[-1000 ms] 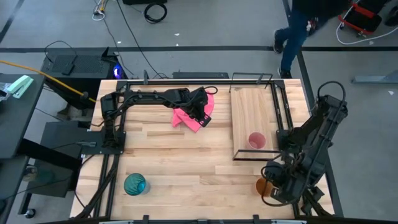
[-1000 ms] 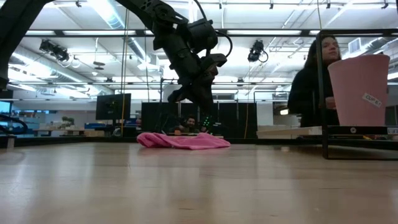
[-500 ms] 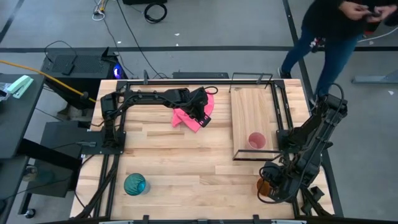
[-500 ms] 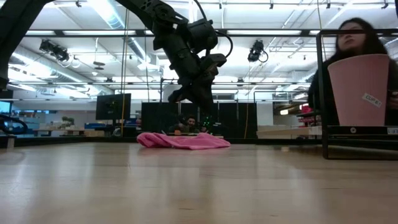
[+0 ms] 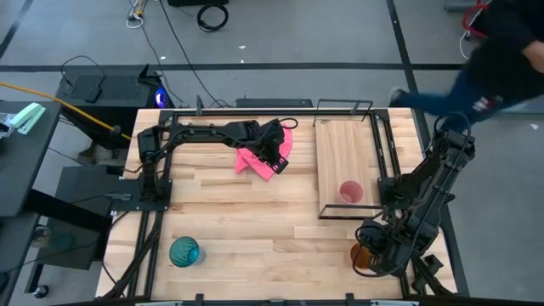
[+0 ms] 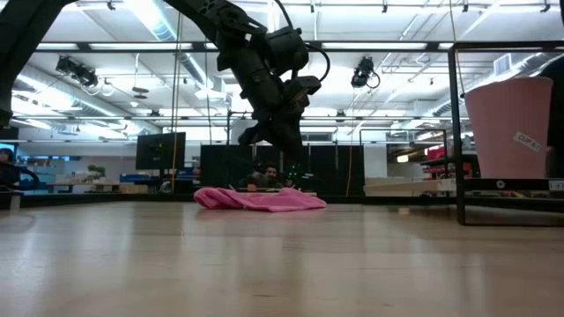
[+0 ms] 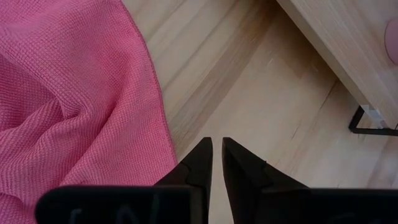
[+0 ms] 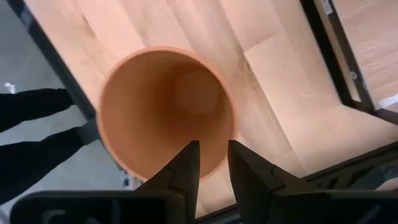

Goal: Stack small to large cups/mugs on shelf
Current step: Put the orange cup on the shelf

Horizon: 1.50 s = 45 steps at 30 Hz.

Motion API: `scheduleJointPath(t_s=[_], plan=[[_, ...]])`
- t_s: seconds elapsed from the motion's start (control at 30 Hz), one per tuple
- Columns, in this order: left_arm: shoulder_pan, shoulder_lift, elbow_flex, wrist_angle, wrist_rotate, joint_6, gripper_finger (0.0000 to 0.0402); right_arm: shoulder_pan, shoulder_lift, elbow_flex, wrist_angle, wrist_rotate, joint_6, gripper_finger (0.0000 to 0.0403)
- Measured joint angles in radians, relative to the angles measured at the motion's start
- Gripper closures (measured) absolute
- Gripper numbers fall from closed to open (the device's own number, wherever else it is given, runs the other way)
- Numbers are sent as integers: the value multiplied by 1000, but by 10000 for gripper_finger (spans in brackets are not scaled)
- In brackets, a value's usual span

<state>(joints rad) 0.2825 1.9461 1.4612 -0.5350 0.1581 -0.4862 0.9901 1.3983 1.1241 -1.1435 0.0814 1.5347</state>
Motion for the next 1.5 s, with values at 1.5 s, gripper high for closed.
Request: scheduleJointPath(t_s=[1.5], plan=[[-1,0,0,0,0,-2,349,-36,1,-142,147,-4,-44,327]])
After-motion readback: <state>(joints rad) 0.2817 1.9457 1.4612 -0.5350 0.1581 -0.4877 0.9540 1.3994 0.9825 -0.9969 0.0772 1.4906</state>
